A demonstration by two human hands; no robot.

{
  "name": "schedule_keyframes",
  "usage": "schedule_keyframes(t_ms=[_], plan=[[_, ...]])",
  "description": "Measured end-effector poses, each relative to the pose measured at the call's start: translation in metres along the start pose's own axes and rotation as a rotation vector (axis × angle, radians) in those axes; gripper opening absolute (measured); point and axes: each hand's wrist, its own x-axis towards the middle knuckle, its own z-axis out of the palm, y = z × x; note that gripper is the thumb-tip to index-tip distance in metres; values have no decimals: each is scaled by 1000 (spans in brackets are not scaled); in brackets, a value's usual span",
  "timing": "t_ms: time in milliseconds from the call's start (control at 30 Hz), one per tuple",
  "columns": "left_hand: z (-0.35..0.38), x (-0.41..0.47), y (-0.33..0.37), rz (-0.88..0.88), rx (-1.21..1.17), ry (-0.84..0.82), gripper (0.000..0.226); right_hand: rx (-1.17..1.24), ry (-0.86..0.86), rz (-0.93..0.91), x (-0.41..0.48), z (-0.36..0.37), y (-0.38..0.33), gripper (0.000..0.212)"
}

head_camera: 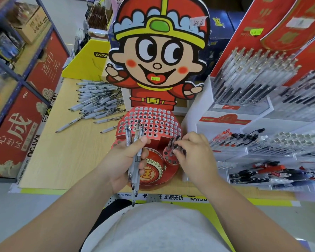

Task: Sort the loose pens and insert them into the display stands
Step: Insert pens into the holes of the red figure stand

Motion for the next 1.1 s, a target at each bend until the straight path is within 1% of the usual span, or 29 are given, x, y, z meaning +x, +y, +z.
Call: schedule_keyframes(t_ms=[100,200,300,333,400,500,567,667,833,967,1033,1100], plan=[[4,-3,2,36,61,-38,49,-23,-21,-19,2,-3,1,25],[10,-9,7,76,140,-81,52,-14,-56,-28,4,-18,-5,30],[16,-13,12,117,241,-104,58,47,-21,9,12,-43,-9,31],[18,-14,14,124,275,-115,58,104,5,24,15,-53,-11,28],[26,-17,18,128,319,-153,47,344,13,91,20,-74,-16,21],[39,-20,22,131,340,-231,32,747,-129,199,22,-95,-26,13],[48,-21,22,150,366,-245,23,879,-203,212,20,-99,-29,8],[56,-23,22,167,401,-221,26,966,-222,232,15,-97,-28,2],[60,-27,24,139,403,-202,25,1084,-246,309,13,-99,-20,10],[61,-26,27,117,324,-191,23,1175,-268,359,13,-101,-15,17],[63,-25,26,120,310,-180,26,1215,-262,386,12,-98,-15,17],[65,-24,24,131,316,-154,26,1225,-231,422,11,-95,-16,12]])
